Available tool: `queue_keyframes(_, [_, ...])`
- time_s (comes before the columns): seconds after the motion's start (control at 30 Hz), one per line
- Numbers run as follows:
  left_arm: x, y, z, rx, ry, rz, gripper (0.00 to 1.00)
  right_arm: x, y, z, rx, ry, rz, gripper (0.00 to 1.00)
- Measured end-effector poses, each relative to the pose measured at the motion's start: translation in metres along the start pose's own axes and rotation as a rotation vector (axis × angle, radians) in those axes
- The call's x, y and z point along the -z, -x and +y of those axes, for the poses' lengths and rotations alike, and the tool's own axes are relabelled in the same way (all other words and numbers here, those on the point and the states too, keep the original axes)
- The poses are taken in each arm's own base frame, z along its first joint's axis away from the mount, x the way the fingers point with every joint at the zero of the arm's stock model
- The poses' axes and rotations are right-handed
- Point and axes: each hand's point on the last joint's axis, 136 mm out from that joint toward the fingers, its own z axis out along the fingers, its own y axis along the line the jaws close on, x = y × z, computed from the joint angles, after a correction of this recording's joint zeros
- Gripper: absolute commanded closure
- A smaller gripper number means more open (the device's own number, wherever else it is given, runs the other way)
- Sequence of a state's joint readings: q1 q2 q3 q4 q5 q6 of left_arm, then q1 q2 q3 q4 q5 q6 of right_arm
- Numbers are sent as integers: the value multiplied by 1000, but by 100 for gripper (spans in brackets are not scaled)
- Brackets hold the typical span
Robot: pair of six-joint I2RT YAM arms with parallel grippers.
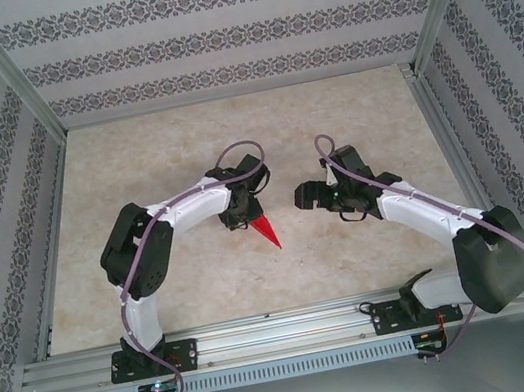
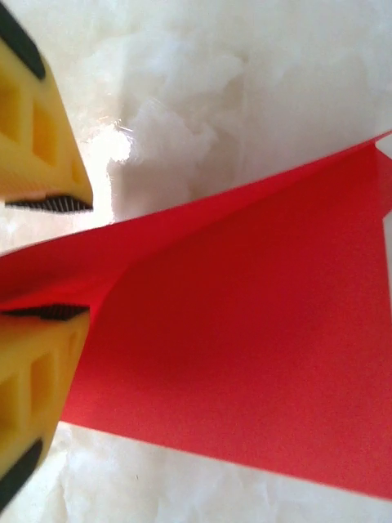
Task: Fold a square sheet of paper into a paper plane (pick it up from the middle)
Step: Move a paper plane to the center of the table.
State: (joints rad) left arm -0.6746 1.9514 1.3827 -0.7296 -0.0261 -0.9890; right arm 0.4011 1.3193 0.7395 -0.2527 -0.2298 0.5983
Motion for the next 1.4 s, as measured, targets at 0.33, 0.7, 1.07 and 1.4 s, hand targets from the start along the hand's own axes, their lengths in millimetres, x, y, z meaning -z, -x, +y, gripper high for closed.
queue_keyframes(0.33, [25,7,-12,-4,-104,-47,100,1,0,1,-20,4,0,10])
queue_keyframes(0.7, [69,2,-61,-123,-485,-66,100,5,3,15,-83,92,-33,13])
queue_keyframes(1.07, [5,-28,-29,-77,-581,-8,100,-12,-29,54,43,132,31,41])
queue_keyframes(1.4, [-2,-27,-25,-40,-609,-31,100,-41,-65,84,153,97,143,55])
